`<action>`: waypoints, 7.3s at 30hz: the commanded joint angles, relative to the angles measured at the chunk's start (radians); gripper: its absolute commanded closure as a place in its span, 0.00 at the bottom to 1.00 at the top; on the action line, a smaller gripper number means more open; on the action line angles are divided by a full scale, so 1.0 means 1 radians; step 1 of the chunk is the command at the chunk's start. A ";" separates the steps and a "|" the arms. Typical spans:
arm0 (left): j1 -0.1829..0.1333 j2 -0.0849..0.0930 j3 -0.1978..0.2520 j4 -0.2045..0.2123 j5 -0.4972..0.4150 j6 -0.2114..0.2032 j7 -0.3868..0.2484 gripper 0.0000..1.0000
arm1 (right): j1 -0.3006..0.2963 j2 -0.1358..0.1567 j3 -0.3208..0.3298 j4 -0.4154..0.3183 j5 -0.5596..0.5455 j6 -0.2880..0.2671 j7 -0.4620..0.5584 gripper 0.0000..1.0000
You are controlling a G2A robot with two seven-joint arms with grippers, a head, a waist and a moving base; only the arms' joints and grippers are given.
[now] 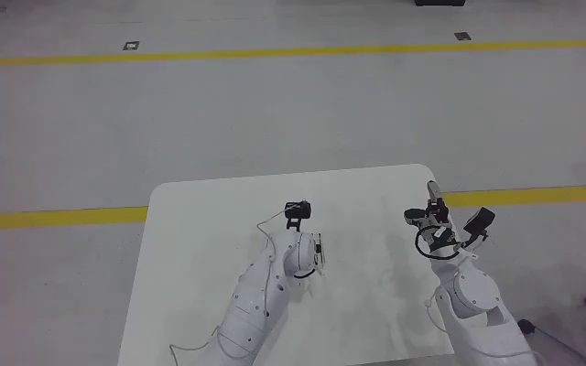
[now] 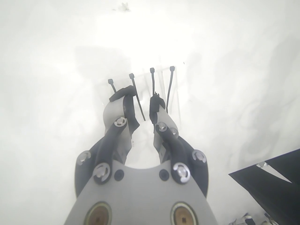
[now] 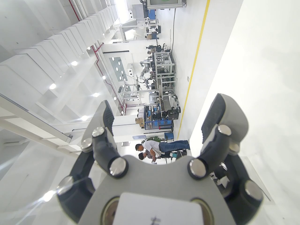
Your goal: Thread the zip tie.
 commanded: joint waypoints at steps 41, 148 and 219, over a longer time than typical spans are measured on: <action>-0.010 -0.006 -0.005 0.054 -0.001 0.000 0.048 0.86 | 0.000 0.000 0.000 0.000 0.000 0.000 0.000 0.00; -0.073 0.113 -0.079 -0.275 -0.607 -0.252 -0.307 1.00 | 0.078 0.017 0.046 0.028 -0.194 -0.340 0.608 0.00; -0.288 0.357 0.174 -0.091 -1.563 -0.262 -0.309 1.00 | 0.299 -0.113 0.064 0.314 0.043 -0.340 1.385 0.57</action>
